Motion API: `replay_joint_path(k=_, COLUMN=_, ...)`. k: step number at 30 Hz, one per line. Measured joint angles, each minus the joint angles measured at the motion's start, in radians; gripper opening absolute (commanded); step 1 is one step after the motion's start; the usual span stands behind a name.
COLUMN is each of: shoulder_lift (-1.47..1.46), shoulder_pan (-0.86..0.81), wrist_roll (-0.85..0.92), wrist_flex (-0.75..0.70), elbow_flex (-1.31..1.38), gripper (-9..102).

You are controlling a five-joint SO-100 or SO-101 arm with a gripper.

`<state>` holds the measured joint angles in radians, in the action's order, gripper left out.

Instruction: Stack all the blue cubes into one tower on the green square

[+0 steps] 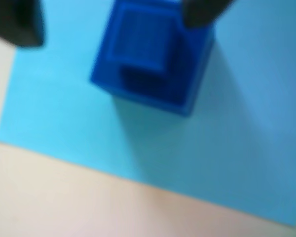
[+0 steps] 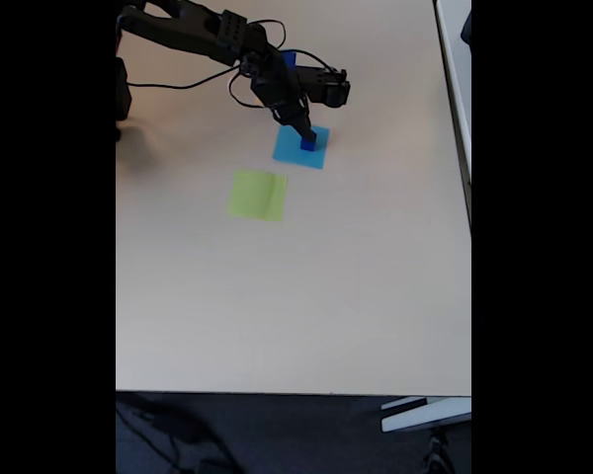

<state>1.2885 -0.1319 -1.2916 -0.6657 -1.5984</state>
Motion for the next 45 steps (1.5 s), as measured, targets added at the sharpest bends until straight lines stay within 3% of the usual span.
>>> replay_joint_path(k=45, shoulder_lift=-0.046, shoulder_pan=0.031, wrist_roll=-0.063, wrist_flex=0.009, elbow_flex=0.031, gripper=9)
